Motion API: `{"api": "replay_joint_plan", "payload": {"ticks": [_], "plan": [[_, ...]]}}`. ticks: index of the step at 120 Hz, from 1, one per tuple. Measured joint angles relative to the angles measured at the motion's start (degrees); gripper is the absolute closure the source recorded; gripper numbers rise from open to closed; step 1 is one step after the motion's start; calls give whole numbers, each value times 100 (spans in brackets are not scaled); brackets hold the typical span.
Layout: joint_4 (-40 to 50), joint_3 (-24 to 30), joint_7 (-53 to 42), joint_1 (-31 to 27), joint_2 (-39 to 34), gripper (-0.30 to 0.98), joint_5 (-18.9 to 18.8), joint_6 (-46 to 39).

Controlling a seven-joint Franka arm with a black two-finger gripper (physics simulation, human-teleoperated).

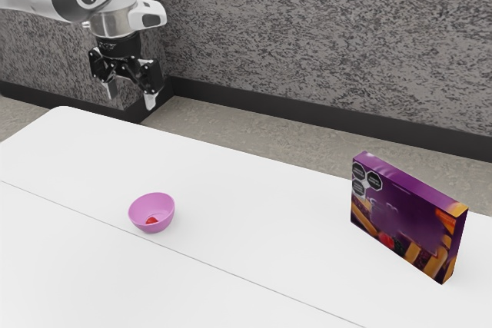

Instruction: Take strawberry from the bowl

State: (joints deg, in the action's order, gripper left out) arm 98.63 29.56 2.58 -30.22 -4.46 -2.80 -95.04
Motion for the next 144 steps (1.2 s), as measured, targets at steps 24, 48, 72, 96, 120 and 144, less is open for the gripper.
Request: {"api": "replay_joint_plan", "payload": {"ticks": [24,48,72,96,120,144], "plan": [[216,16,41,91,173,0,-30,-152],[1395,-41,73,-296,1256,0,-157,-1481],[1594,-47,112,-500,1674,14,-186,-2380],[1746,-69,155,-528,2259,31,-196,-2888],[1847,-158,198,-533,2458,37,-189,-3154],[2055,-160,238,-534,2461,39,-175,-3314]]}}
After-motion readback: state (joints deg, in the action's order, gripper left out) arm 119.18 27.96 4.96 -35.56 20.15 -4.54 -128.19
